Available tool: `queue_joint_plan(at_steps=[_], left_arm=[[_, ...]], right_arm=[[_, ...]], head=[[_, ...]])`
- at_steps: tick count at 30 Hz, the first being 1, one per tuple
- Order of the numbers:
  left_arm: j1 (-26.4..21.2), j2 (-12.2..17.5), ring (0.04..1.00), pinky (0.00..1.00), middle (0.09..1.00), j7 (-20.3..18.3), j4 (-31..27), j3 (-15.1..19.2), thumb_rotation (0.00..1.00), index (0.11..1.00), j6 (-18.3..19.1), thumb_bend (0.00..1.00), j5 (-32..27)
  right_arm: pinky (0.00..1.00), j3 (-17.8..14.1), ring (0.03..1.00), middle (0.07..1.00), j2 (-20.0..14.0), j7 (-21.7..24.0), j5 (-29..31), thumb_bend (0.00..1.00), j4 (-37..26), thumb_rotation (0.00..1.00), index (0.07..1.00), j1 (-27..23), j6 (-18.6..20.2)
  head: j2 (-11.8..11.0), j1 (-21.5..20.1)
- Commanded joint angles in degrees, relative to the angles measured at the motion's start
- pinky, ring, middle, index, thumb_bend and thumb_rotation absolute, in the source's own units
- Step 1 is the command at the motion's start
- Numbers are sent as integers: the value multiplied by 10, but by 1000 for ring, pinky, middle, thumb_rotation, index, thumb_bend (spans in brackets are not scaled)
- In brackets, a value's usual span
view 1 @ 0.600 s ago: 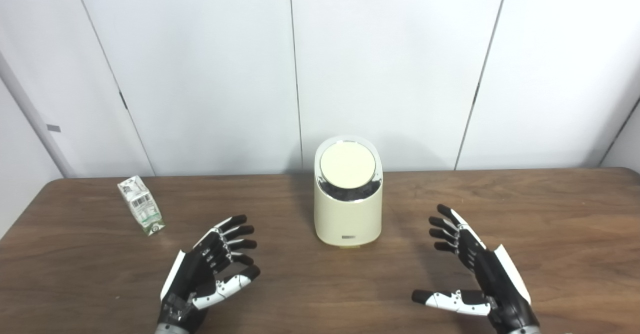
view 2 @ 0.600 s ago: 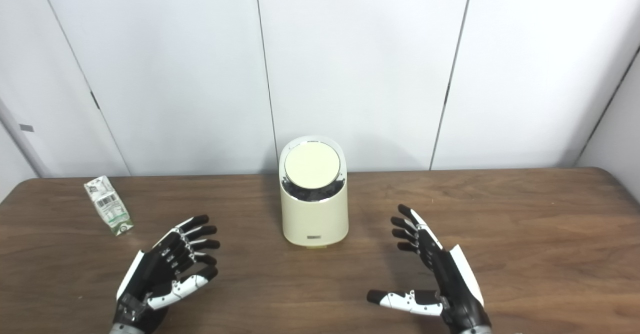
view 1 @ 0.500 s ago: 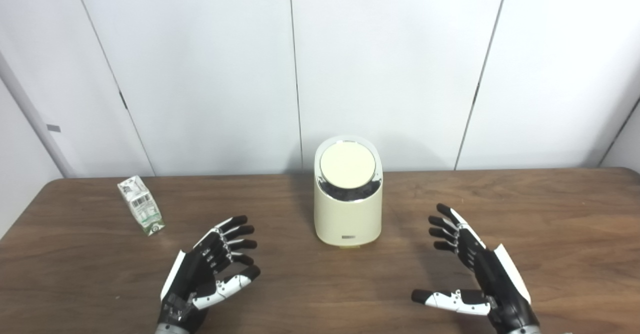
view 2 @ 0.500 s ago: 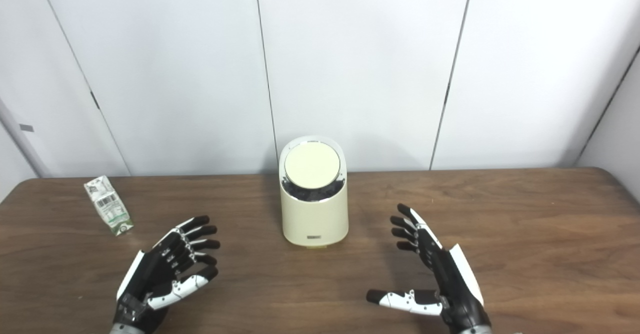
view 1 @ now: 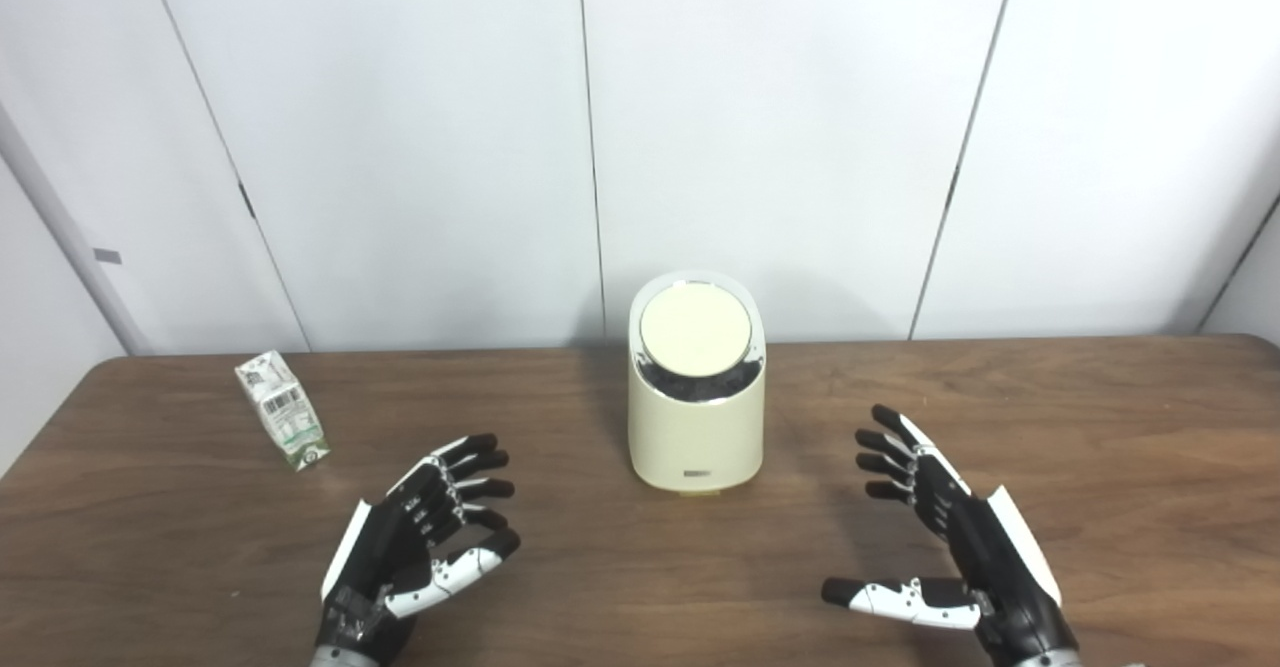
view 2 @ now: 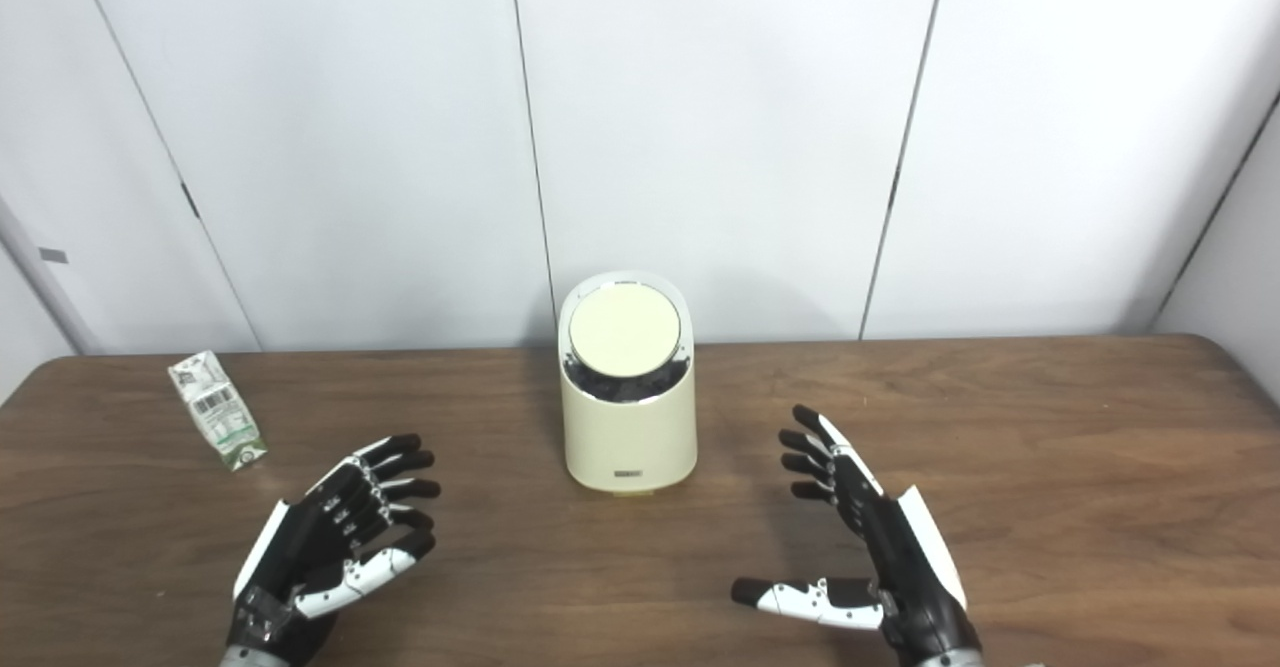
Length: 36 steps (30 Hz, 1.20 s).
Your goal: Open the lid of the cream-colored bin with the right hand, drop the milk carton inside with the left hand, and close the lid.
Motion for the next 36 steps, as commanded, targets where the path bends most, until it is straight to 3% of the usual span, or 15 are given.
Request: queue_joint_plan(at_steps=[1, 7, 11, 15, 20, 26, 30, 36], left_arm=[[-12, 1, 698, 563, 779, -1, -16, -1, 78, 812, -15, 682, -7], [-15, -1, 699, 560, 783, 0, -6, -3, 64, 811, -18, 684, -1], [-15, -2, 692, 544, 782, 1, -4, -6, 53, 812, -21, 677, 3], [-18, -1, 695, 554, 789, 4, 2, -5, 48, 809, -24, 665, 9], [-20, -1, 706, 571, 797, 0, 11, -6, 32, 814, -32, 650, 4], [-20, -2, 702, 578, 792, -1, 16, -7, 50, 815, -39, 656, 6], [-20, -4, 699, 562, 788, 0, 18, -8, 54, 815, -41, 665, 4], [-22, -4, 703, 562, 782, -1, 22, -10, 40, 820, -40, 651, 4]], right_arm=[[762, -2, 833, 868, -4, -5, 3, 770, -18, 168, 916, -8, -15], [788, -11, 846, 887, -8, -9, 17, 749, -6, 184, 917, -19, -38], [821, -22, 876, 912, -14, -5, 28, 730, 7, 315, 939, -39, -35], [787, -22, 872, 923, -20, -10, -8, 741, -9, 397, 949, -68, 1], [757, -21, 894, 961, -22, -24, -68, 754, -17, 393, 939, -125, 47], [774, -8, 912, 949, -41, 7, -112, 728, -45, 372, 960, -182, 126], [783, 4, 928, 985, -56, 34, -129, 742, -58, 414, 971, -220, 180], [722, 22, 880, 950, -74, 53, -150, 765, -41, 373, 963, -282, 211]], head=[[-1, 1], [-12, -4], [-21, -5], [-26, -11], [-30, -13], [-31, -10], [-30, -9], [-32, -8]])
